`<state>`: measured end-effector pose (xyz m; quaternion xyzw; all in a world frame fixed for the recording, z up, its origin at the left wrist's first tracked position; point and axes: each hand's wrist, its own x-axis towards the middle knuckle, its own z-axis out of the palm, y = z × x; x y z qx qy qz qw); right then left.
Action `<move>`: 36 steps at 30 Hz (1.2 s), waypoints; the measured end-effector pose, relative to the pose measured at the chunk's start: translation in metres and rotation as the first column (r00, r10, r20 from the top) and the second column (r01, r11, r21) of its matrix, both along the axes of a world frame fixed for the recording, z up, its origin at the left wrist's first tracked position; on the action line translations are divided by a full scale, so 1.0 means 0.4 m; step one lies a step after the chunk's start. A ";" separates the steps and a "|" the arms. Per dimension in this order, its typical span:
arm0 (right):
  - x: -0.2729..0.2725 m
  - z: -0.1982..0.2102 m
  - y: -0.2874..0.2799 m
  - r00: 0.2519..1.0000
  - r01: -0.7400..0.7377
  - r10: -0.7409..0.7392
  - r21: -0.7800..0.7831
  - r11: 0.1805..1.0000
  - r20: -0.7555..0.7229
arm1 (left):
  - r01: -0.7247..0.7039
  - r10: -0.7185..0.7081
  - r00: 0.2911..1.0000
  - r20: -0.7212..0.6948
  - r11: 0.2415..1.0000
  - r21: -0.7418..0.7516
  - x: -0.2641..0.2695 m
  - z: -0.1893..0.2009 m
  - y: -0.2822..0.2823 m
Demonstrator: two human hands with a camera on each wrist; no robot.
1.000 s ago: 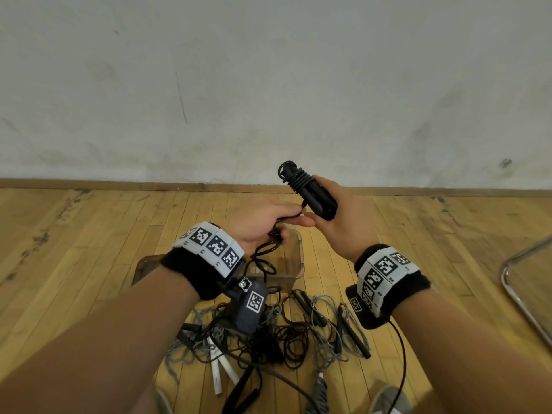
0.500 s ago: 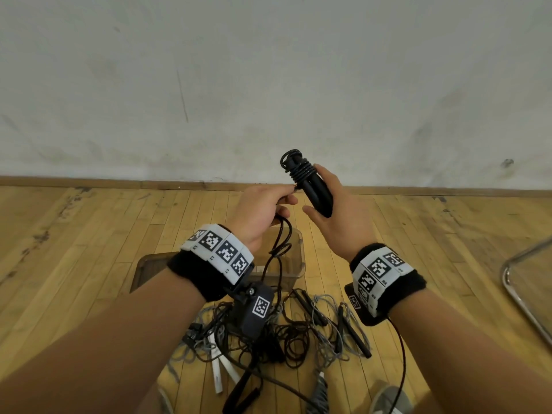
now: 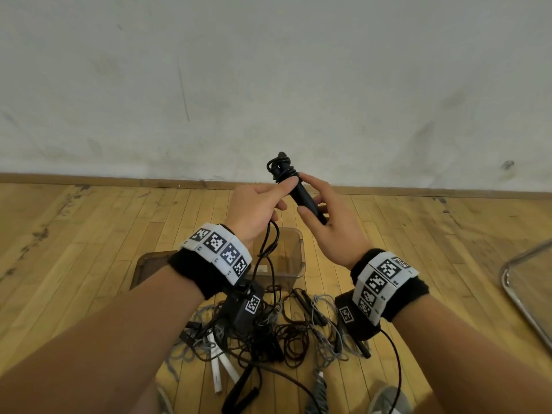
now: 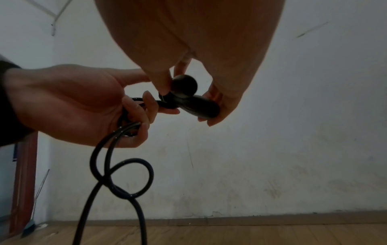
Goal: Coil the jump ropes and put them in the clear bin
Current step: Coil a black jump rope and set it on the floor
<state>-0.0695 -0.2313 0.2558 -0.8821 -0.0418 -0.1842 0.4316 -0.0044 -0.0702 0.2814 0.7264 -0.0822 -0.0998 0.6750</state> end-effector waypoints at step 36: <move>0.003 0.027 -0.032 0.984 0.175 -0.178 -0.075 0.982 -0.028 | 0.106 -0.123 0.984 -0.132 0.986 -0.126 -0.012 0.016 -0.011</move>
